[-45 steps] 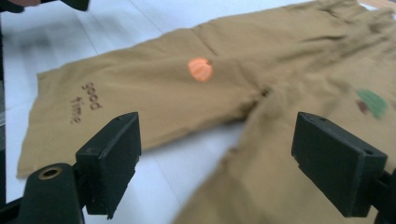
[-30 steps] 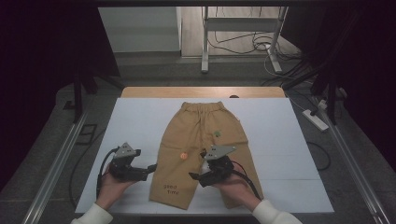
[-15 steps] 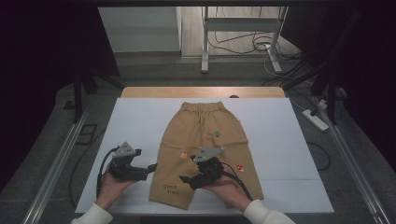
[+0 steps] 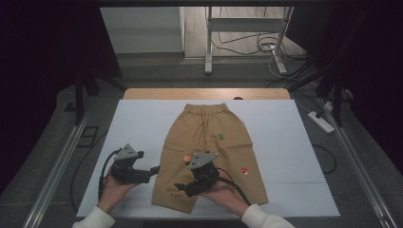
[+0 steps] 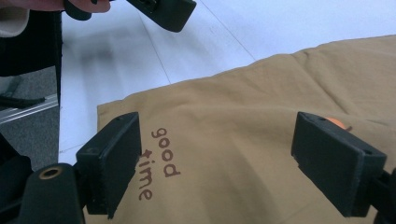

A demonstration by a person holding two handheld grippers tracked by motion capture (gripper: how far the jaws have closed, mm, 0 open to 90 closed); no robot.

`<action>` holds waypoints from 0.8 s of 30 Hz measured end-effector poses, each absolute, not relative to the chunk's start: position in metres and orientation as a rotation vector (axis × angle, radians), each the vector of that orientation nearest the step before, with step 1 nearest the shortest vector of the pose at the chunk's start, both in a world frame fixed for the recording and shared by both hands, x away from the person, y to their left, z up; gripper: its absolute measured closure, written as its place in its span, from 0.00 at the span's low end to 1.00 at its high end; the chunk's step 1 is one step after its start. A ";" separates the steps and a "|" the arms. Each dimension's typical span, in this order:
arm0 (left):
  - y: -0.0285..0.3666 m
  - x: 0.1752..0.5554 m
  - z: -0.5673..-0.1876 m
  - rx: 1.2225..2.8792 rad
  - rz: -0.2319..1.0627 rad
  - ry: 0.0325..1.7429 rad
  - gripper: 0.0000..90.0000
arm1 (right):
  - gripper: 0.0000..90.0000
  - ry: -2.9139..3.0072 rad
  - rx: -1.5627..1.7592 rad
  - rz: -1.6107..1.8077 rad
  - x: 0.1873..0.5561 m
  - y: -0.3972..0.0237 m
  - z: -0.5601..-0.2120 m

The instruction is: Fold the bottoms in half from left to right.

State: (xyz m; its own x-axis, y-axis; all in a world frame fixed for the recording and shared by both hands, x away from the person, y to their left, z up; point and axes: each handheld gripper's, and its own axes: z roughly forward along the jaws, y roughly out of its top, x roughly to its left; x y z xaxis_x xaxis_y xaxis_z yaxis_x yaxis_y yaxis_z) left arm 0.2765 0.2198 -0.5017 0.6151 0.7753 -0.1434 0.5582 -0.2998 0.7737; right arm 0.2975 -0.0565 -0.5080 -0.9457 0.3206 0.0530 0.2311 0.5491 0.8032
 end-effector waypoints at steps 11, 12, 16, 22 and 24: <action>0.218 0.277 -0.502 1.998 0.324 1.050 0.10 | 0.18 2.704 0.432 1.353 0.291 -0.041 -0.511; 0.218 0.278 -0.502 1.998 0.323 1.053 0.10 | 0.18 2.711 0.426 1.346 0.291 -0.039 -0.512; 0.219 0.278 -0.503 2.002 0.322 1.054 0.10 | 0.18 2.727 0.414 1.329 0.288 -0.034 -0.516; 0.220 0.279 -0.503 1.992 0.323 1.065 0.10 | 0.20 2.753 0.379 1.321 0.283 -0.026 -0.520; 0.220 0.280 -0.503 1.989 0.321 1.070 0.10 | 0.20 2.760 0.367 1.311 0.281 -0.022 -0.521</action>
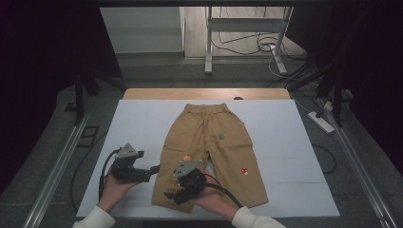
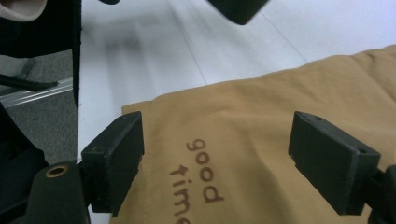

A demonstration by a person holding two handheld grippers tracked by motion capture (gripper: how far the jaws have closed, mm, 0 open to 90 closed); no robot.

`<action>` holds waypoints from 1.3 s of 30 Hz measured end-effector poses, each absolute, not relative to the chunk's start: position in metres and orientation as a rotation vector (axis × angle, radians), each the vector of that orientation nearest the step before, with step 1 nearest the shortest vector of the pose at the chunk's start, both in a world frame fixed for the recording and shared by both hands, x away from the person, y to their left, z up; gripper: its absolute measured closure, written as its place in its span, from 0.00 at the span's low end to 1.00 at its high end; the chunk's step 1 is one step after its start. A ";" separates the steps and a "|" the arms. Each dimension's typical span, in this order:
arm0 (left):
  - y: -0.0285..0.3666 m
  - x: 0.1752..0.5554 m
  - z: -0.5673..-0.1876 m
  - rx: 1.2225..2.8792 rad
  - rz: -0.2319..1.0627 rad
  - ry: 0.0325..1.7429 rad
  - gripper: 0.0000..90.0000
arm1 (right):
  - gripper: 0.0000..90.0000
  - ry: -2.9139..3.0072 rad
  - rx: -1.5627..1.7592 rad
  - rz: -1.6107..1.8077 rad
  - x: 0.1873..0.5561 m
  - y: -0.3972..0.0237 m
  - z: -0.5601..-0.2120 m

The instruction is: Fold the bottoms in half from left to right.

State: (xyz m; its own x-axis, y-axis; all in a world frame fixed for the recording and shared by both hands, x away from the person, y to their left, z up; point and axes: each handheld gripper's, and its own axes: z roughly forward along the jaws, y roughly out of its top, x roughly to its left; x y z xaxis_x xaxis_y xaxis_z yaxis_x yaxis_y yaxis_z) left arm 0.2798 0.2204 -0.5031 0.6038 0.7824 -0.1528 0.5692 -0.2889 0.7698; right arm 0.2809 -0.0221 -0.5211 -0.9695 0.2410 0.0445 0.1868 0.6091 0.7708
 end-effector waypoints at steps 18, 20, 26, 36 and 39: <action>0.222 0.282 -0.504 1.988 0.331 1.094 0.11 | 0.24 2.819 0.237 1.242 0.260 0.010 -0.533; 0.222 0.282 -0.504 1.989 0.331 1.095 0.11 | 0.24 2.821 0.221 1.223 0.259 0.013 -0.535; 0.222 0.282 -0.505 1.994 0.332 1.101 0.11 | 0.30 2.820 0.157 1.127 0.253 0.018 -0.542; 0.220 0.281 -0.506 2.000 0.336 1.100 0.11 | 0.96 2.846 0.221 1.113 0.270 0.004 -0.533; 0.221 0.281 -0.506 1.995 0.339 1.107 0.11 | 0.96 2.838 0.214 1.141 0.271 -0.001 -0.527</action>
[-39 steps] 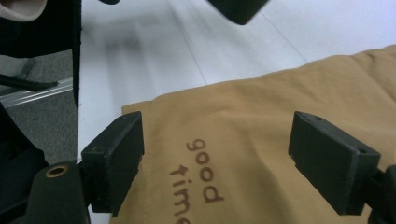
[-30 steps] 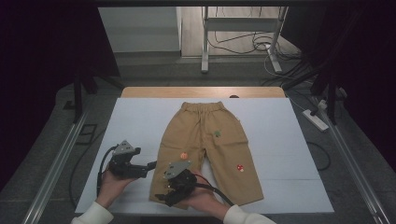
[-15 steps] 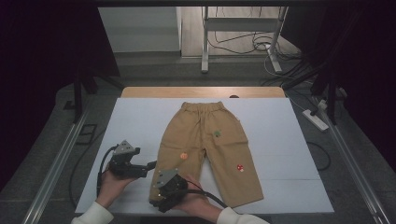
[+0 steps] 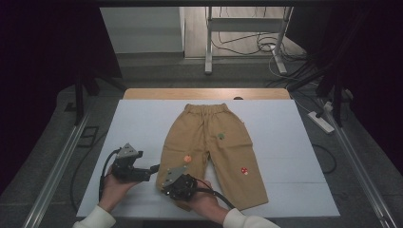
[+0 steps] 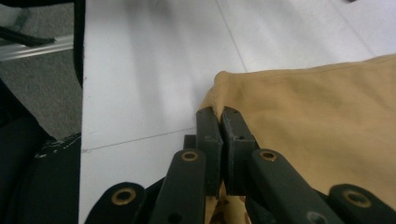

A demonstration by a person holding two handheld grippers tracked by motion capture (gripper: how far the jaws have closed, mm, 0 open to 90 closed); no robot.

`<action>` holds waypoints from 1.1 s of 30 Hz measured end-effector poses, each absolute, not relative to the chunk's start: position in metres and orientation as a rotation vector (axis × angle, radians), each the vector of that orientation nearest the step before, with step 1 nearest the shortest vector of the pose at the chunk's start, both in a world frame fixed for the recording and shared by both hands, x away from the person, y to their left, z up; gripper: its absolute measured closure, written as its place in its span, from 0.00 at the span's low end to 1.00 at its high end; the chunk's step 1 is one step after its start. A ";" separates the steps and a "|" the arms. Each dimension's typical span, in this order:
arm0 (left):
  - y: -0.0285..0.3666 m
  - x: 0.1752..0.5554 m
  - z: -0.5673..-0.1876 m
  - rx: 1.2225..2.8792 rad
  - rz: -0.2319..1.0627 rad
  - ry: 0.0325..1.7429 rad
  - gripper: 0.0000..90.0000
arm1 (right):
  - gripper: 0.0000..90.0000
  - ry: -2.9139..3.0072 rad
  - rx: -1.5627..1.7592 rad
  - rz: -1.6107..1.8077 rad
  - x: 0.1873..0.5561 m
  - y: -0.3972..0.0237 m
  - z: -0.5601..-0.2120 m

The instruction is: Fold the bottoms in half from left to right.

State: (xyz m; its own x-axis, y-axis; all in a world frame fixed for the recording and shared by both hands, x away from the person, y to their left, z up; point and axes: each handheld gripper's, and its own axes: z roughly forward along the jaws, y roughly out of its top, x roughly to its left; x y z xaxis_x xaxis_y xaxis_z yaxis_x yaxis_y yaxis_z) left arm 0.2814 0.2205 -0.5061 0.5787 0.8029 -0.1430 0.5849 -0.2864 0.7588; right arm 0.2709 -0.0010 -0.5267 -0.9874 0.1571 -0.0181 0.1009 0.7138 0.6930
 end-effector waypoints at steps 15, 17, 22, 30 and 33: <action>0.210 0.296 -0.503 2.009 0.341 1.139 0.12 | 0.96 2.828 0.195 1.250 0.271 -0.019 -0.513; 0.207 0.301 -0.502 2.016 0.343 1.138 0.12 | 0.96 2.830 0.191 1.246 0.270 -0.018 -0.511; 0.204 0.313 -0.498 2.010 0.340 1.141 0.12 | 0.96 2.832 0.182 1.240 0.268 -0.018 -0.511; 0.191 0.339 -0.495 2.049 0.332 1.135 0.12 | 0.96 2.835 0.191 1.242 0.269 -0.017 -0.510; 0.187 0.349 -0.496 2.055 0.335 1.137 0.12 | 0.96 2.836 0.196 1.241 0.269 -0.018 -0.510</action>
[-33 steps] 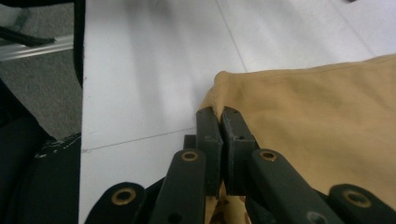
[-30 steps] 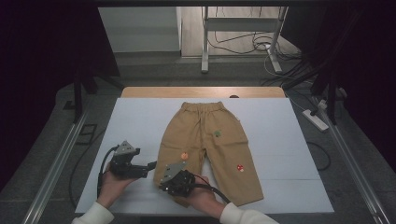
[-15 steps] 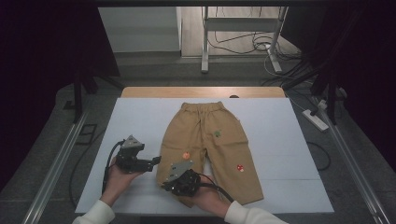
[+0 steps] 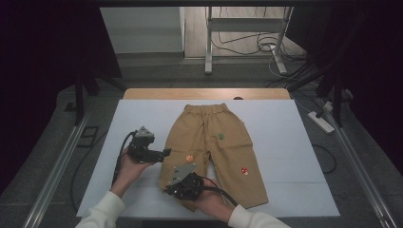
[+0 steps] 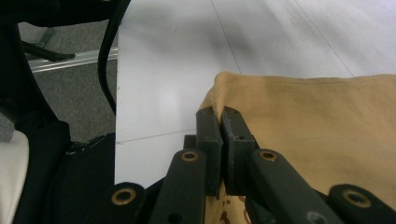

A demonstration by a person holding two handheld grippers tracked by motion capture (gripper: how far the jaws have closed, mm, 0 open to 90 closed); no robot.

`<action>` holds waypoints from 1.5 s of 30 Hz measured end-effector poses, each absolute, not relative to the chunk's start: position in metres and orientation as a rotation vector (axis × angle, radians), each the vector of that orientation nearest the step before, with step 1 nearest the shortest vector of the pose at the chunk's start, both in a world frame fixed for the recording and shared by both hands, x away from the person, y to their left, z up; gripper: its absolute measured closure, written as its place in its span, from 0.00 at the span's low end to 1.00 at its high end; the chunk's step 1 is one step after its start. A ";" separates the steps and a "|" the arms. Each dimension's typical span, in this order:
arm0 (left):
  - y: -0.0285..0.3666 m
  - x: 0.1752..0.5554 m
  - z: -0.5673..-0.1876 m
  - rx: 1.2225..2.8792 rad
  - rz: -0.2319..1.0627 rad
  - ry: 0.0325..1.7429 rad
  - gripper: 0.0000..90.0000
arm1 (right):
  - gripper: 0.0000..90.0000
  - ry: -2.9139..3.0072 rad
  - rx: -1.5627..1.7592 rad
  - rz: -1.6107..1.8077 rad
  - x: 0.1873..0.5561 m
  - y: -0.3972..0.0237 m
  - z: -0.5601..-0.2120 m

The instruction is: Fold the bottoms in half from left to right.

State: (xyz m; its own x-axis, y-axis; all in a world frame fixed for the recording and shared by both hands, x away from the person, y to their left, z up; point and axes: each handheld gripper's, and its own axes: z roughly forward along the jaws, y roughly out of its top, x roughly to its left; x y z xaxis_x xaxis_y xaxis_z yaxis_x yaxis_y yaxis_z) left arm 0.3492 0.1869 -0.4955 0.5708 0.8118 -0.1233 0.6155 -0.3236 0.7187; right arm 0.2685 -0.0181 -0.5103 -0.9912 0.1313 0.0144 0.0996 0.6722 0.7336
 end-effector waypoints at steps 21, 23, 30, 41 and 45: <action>0.168 0.404 -0.500 2.074 0.327 1.180 0.13 | 0.96 2.835 0.194 1.263 0.269 -0.020 -0.510; 0.168 0.407 -0.500 2.072 0.324 1.187 0.13 | 0.96 2.835 0.194 1.264 0.269 -0.020 -0.510; 0.167 0.421 -0.506 2.073 0.301 1.210 0.14 | 0.96 2.825 0.189 1.270 0.268 -0.021 -0.510; 0.165 0.442 -0.516 2.068 0.296 1.235 0.15 | 0.96 2.826 0.190 1.278 0.269 -0.019 -0.511; 0.162 0.447 -0.521 2.087 0.285 1.239 0.14 | 0.96 2.830 0.190 1.274 0.268 -0.018 -0.513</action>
